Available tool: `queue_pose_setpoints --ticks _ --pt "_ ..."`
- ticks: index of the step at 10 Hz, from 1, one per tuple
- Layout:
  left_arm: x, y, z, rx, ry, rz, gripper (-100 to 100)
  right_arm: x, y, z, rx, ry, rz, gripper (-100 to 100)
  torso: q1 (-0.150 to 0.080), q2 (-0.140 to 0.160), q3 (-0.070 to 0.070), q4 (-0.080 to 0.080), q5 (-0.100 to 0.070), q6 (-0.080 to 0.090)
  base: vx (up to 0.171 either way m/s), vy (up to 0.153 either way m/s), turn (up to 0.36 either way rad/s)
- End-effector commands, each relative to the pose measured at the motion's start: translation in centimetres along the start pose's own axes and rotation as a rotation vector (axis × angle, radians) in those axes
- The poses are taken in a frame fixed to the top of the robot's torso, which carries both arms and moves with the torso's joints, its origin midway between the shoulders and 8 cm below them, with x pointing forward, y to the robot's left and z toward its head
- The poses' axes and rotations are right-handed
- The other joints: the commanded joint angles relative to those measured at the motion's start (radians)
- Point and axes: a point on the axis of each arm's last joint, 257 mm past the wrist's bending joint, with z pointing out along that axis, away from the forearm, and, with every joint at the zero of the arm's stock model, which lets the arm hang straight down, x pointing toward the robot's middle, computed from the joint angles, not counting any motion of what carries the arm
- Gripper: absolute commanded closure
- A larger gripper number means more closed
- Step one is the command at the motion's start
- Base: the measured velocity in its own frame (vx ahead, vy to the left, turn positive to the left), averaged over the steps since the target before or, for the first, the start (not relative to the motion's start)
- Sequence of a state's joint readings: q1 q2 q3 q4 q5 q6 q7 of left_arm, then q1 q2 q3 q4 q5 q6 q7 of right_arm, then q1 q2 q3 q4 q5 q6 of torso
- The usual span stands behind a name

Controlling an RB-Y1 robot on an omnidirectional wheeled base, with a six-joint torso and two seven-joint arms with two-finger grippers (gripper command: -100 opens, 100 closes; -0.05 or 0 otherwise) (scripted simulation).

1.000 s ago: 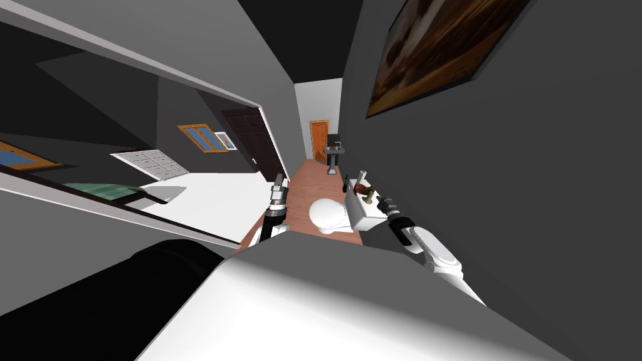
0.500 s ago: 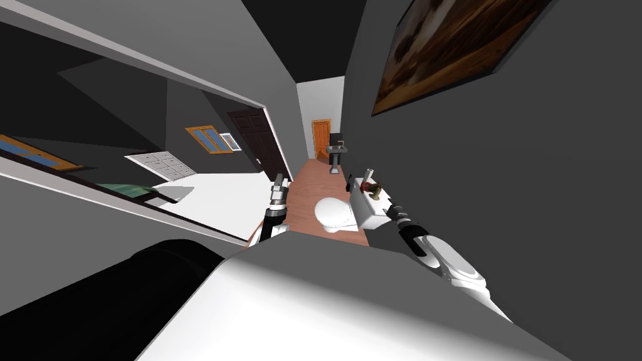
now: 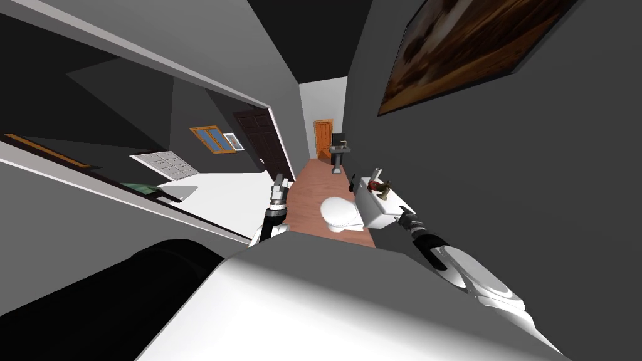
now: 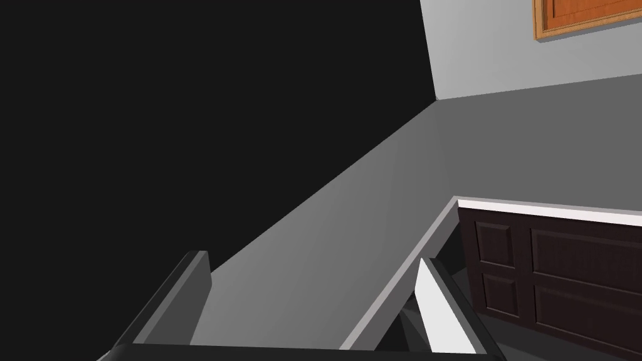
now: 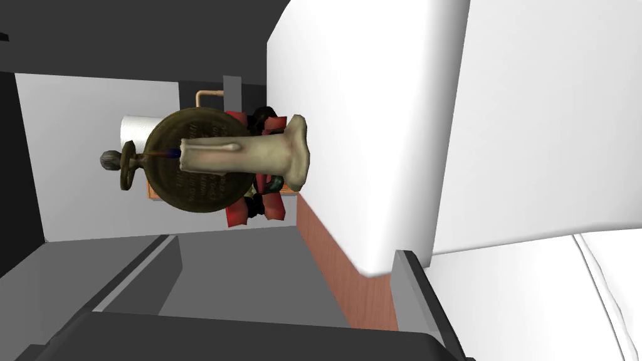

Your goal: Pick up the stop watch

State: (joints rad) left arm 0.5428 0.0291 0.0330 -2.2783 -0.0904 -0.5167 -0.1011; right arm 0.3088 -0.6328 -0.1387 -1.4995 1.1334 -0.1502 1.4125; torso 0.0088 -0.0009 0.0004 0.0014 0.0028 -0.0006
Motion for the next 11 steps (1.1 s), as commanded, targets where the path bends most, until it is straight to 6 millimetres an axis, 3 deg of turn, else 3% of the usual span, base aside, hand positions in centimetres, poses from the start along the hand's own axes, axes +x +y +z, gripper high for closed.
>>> queue_pose_setpoints --ticks 1,5,7,11 --pt "0.0 0.0 0.0 0.000 0.000 0.000 0 1.6 0.5 -0.3 -0.022 0.022 0.000 -100 0.000 0.000 0.000 0.000 0.000 0.000 0.001 0.179 0.001" --pt "0.0 0.0 0.0 0.000 0.000 0.000 0 6.9 0.6 -1.5 -0.062 0.084 0.015 -100 -0.002 -0.002 -0.001 0.000 0.000 0.000 0.012 0.155 -0.010" --pt "0.0 0.0 0.0 0.000 0.000 0.000 0 7.4 0.2 -1.5 -0.061 0.087 0.018 -100 -0.004 -0.005 -0.003 -0.001 0.000 0.000 0.052 0.108 -0.019" --pt "0.0 0.0 0.0 0.000 0.000 0.000 0 9.6 -2.7 -1.3 -0.038 0.101 0.040 -100 -0.008 -0.009 -0.005 -0.002 -0.002 0.000 0.099 0.060 -0.048"
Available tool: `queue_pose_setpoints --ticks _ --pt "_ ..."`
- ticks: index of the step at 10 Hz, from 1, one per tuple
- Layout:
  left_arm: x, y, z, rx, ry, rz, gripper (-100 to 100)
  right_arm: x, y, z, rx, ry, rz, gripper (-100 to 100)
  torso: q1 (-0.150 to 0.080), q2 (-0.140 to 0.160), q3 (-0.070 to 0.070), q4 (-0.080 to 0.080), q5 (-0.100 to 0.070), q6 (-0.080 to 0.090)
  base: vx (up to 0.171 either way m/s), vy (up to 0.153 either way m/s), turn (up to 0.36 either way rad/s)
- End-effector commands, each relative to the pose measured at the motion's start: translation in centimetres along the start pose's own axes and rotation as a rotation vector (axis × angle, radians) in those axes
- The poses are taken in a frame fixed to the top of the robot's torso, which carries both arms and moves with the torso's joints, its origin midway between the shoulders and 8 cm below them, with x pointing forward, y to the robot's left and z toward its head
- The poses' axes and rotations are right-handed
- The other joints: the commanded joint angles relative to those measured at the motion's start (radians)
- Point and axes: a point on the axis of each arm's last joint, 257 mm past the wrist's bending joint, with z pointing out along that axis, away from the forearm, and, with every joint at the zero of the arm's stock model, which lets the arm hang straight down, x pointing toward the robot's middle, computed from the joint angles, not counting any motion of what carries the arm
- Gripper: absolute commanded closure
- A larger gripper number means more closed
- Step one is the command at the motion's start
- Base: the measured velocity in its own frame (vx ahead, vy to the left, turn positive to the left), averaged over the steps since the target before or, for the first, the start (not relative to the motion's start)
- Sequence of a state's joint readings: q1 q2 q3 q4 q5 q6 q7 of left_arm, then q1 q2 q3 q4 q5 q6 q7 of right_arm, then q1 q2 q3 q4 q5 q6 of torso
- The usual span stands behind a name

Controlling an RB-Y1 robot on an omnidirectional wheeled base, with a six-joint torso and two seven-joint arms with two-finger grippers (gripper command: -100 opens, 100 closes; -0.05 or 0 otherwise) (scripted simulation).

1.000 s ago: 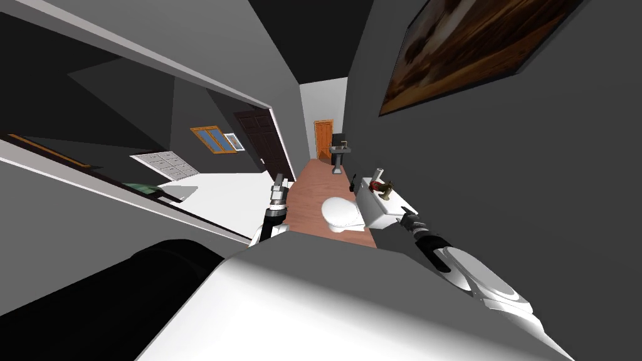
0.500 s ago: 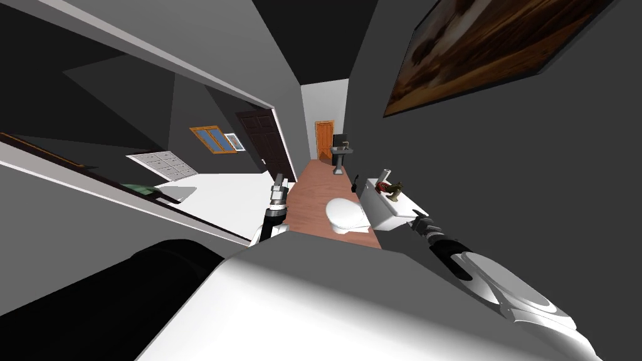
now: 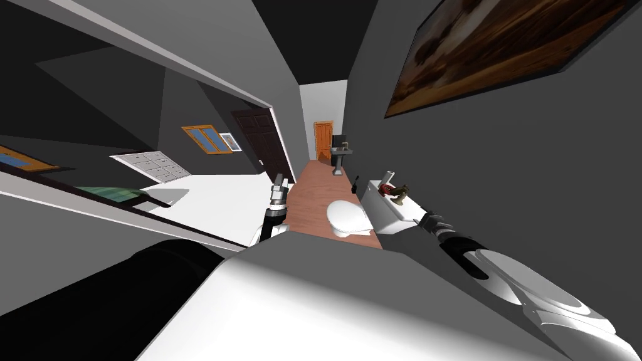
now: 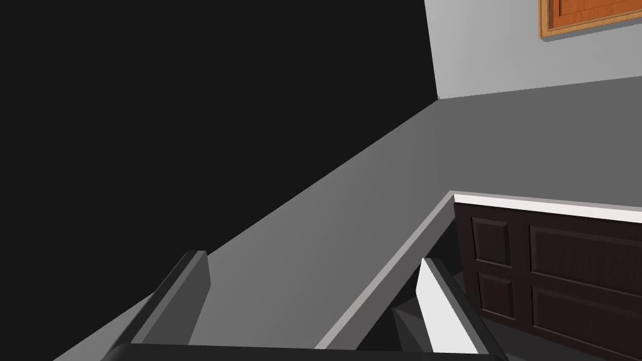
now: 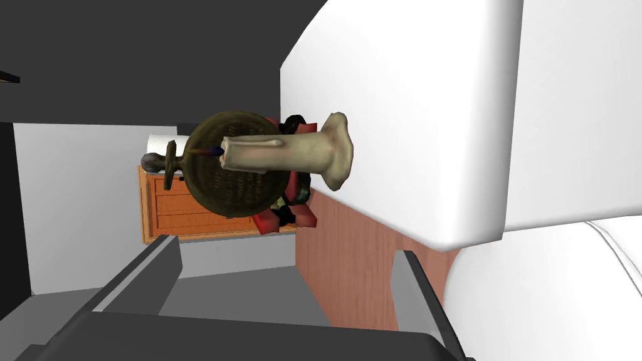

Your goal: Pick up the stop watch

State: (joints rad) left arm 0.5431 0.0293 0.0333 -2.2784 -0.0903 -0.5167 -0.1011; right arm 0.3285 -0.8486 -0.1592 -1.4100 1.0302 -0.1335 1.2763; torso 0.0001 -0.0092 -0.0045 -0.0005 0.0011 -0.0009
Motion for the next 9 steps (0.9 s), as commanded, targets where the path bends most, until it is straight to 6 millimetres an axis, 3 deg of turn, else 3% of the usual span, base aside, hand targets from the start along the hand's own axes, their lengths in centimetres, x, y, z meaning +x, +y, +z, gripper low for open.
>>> queue_pose_setpoints --ticks 1,5,7,8,9 --pt "0.0 0.0 0.0 0.000 0.000 0.000 0 0.9 -1.9 0.2 0.018 0.006 0.019 -100 0.000 0.000 0.000 0.000 0.000 0.000 0.124 0.058 -0.084" --pt "0.0 0.0 0.0 0.000 0.000 0.000 0 1.8 -5.1 0.6 0.048 0.004 0.047 -100 -0.003 -0.001 -0.001 0.000 -0.001 0.000 0.105 0.032 -0.050" --pt "0.0 0.0 0.0 0.000 0.000 0.000 0 2.1 -7.7 1.0 0.074 -0.004 0.069 -100 -0.003 -0.002 -0.001 0.000 -0.001 0.000 0.131 0.013 -0.073" --pt "0.0 0.0 0.0 0.000 0.000 0.000 0 2.1 -7.2 0.8 0.066 -0.003 0.059 -100 -0.003 -0.003 -0.002 -0.001 -0.001 0.000 0.064 0.010 -0.011" --pt "0.0 0.0 0.0 0.000 0.000 0.000 0 2.1 -7.4 0.8 0.068 -0.002 0.063 0 -0.003 0.000 0.000 0.000 -0.001 0.000 0.011 0.002 0.004"
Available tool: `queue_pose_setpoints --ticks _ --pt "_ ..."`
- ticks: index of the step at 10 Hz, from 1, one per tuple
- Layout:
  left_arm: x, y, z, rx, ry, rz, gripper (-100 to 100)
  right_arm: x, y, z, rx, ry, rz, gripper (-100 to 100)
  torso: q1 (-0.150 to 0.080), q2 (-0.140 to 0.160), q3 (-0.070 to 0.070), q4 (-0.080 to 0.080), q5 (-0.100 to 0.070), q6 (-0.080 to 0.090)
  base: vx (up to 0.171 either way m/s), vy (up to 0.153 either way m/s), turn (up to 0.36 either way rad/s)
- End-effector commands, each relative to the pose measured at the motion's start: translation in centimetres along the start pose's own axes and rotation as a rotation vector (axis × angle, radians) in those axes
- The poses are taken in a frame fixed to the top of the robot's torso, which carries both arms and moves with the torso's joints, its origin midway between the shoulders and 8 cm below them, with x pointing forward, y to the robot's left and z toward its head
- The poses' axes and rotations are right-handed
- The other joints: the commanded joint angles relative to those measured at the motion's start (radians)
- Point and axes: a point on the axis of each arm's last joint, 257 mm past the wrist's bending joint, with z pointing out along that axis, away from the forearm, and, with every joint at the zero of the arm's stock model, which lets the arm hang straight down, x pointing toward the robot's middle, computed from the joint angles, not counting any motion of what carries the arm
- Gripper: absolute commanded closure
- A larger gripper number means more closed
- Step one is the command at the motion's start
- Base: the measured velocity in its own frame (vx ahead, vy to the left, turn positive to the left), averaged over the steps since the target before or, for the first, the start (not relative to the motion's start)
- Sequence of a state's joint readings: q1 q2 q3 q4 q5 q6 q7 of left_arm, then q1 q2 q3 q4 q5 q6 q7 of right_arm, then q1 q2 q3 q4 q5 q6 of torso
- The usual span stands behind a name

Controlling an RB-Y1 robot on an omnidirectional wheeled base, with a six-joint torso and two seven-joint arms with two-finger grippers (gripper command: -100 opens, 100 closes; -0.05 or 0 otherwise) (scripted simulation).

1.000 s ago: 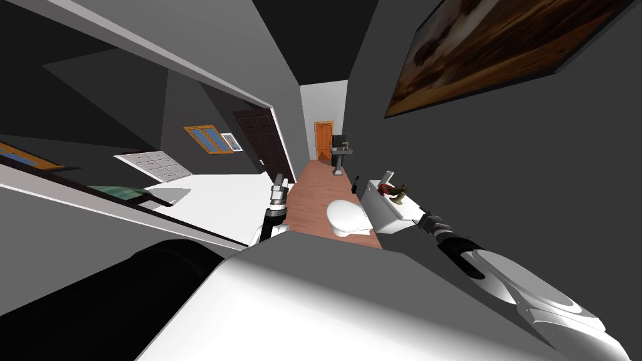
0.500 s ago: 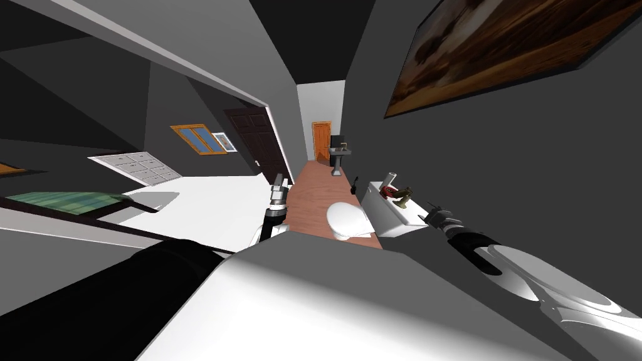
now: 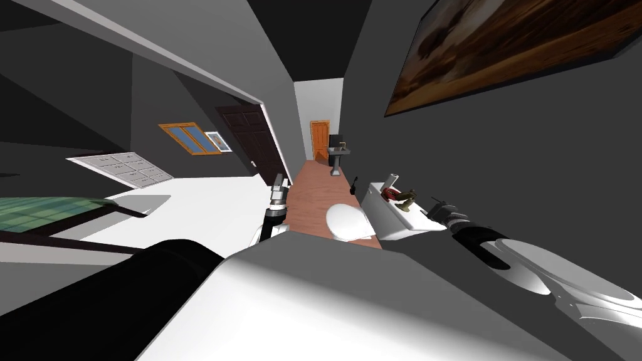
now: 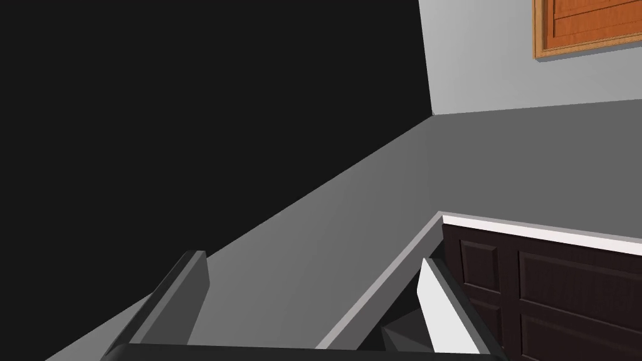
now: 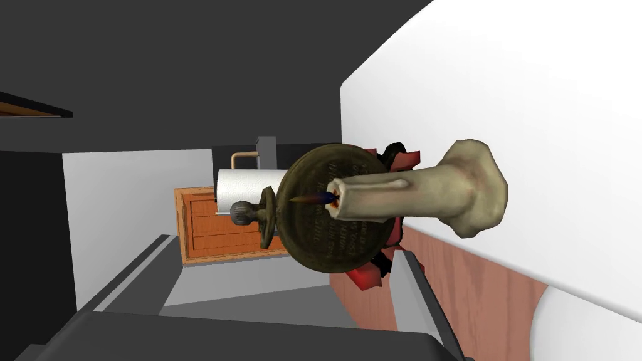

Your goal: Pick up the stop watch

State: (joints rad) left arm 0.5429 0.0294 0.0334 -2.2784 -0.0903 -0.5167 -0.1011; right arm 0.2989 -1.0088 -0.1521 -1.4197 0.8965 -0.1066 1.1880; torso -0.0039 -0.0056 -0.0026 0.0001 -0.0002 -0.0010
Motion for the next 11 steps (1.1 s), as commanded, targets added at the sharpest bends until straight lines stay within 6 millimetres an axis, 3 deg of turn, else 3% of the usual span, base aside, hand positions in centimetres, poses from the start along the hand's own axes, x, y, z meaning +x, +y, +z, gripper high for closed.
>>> queue_pose_setpoints --ticks 1,2,3,4,5,7,8,10,11 --pt "0.0 0.0 0.0 0.000 0.000 0.000 0 -1.9 0.7 0.0 0.001 -0.013 -0.015 -100 0.000 0.000 0.000 0.000 0.000 0.000 0.071 -0.066 -0.237" --pt "0.0 0.0 0.0 0.000 0.000 0.000 0 -3.0 0.0 0.1 0.015 -0.033 -0.026 -100 -0.004 -0.001 -0.001 0.000 -0.001 0.001 0.078 -0.089 -0.127" --pt "0.0 0.0 0.0 0.000 0.000 0.000 0 -4.3 1.3 -0.1 0.001 -0.039 -0.025 -100 -0.006 -0.002 -0.001 0.000 -0.001 0.000 0.097 -0.132 -0.186" --pt "0.0 0.0 0.0 0.000 0.000 0.000 0 -5.8 0.2 0.0 0.025 -0.062 -0.048 -100 -0.009 -0.003 -0.002 -0.001 -0.002 0.001 0.087 -0.095 -0.123" --pt "0.0 0.0 0.0 0.000 0.000 0.000 0 -7.3 1.4 -0.3 0.010 -0.072 -0.040 -100 -0.007 -0.003 -0.002 -0.001 -0.002 0.000 0.061 -0.055 -0.170" --pt "0.0 0.0 0.0 0.000 0.000 0.000 0 -9.3 0.1 -0.4 0.040 -0.103 -0.064 -100 -0.001 0.002 0.001 0.000 0.000 0.000 -0.001 0.003 -0.015" --pt "0.0 0.0 0.0 0.000 0.000 0.000 0 -10.4 1.4 -0.7 0.023 -0.100 -0.063 -100 0.000 0.003 0.002 0.001 0.000 0.000 0.008 0.004 -0.137" --pt "0.0 0.0 0.0 0.000 0.000 0.000 0 -12.3 0.3 -0.9 0.047 -0.135 -0.076 -100 0.001 0.003 0.002 0.001 0.000 0.000 0.002 0.005 -0.023" --pt "0.0 0.0 0.0 0.000 0.000 0.000 0 -12.3 0.3 -0.9 0.047 -0.135 -0.076 -100 0.000 0.003 0.002 0.001 0.000 0.000 -0.002 -0.015 0.042"
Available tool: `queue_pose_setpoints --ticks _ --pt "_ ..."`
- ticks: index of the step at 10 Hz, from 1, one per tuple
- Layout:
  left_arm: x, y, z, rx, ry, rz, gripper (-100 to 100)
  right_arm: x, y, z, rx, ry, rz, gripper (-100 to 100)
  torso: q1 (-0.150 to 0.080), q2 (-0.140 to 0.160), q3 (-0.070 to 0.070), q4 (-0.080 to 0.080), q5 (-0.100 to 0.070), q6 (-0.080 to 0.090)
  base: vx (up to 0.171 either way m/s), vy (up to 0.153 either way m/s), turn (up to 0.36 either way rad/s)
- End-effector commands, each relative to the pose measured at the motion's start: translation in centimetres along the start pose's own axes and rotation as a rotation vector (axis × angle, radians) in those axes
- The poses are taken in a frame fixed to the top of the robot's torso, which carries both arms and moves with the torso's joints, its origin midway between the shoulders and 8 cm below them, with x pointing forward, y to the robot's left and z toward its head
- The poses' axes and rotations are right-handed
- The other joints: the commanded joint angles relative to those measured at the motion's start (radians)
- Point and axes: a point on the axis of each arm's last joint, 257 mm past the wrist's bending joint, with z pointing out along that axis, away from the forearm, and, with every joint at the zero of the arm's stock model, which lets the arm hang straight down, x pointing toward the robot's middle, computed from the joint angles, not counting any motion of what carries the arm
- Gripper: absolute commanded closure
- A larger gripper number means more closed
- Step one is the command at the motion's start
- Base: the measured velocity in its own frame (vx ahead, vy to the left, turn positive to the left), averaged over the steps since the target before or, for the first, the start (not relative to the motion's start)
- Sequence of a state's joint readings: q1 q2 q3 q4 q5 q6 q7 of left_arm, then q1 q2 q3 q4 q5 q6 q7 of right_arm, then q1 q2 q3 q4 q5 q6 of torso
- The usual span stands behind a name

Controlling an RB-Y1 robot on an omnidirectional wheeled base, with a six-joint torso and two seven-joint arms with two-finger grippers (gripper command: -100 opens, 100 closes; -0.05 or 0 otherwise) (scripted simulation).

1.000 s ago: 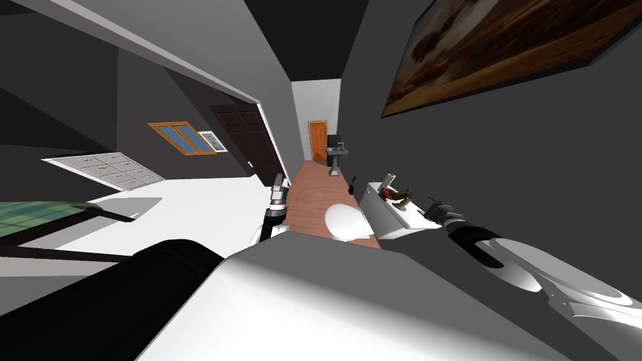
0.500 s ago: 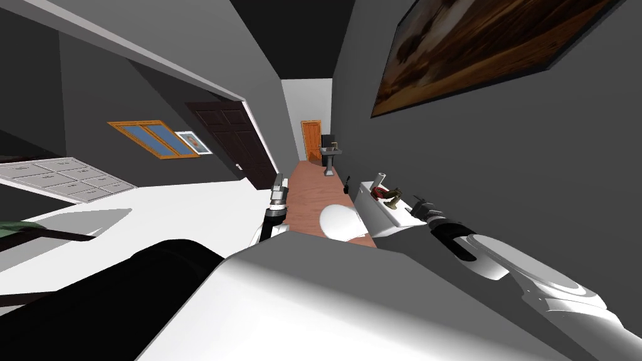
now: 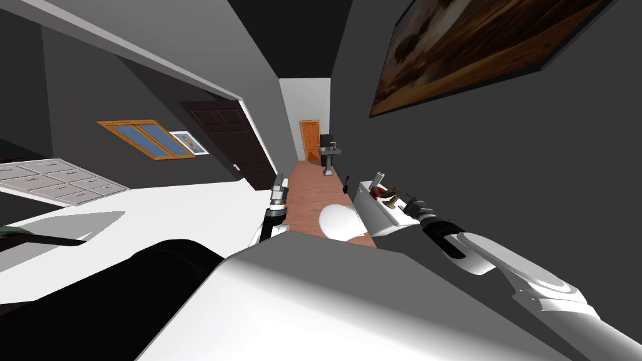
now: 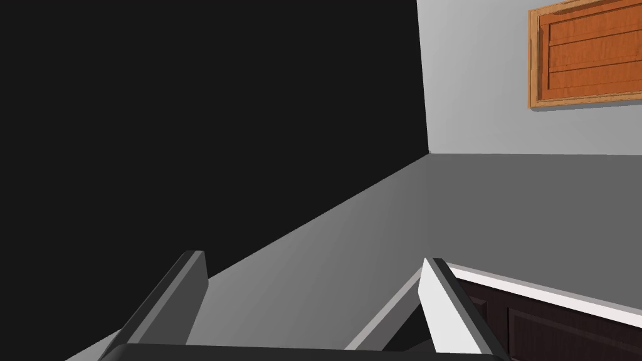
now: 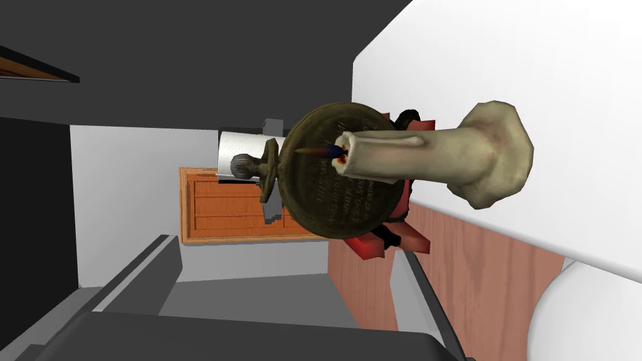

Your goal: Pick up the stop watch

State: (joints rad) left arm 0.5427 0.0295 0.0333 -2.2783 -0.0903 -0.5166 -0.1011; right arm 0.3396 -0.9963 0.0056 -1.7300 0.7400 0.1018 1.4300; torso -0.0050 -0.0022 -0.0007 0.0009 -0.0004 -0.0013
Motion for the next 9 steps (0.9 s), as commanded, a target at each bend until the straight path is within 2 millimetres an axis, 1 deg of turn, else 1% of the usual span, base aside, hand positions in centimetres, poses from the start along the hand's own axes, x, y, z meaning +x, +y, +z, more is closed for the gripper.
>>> queue_pose_setpoints --ticks 1,7,8,9 --pt "0.00 0.00 0.00 0.000 0.000 0.000 0 -0.20 -0.10 -0.04 0.002 -0.004 0.001 -100 0.000 0.000 0.000 0.000 0.000 0.000 0.000 0.000 0.000" --pt "0.00 0.00 0.00 0.000 0.000 0.000 0 -0.20 -0.10 -0.04 0.002 -0.004 0.001 -100 0.000 0.000 0.000 0.000 0.000 0.000 0.000 0.000 -0.005" --pt "0.00 0.00 0.00 0.000 0.000 0.000 0 -0.20 -0.10 -0.04 0.002 -0.004 0.001 100 0.000 0.000 0.000 0.000 0.000 0.000 0.000 0.000 0.000" --pt "0.00 0.00 0.00 0.000 0.000 0.000 0 -0.20 -0.10 -0.04 0.002 -0.004 0.001 100 0.000 0.000 0.000 0.000 0.000 0.000 0.000 0.000 0.000"
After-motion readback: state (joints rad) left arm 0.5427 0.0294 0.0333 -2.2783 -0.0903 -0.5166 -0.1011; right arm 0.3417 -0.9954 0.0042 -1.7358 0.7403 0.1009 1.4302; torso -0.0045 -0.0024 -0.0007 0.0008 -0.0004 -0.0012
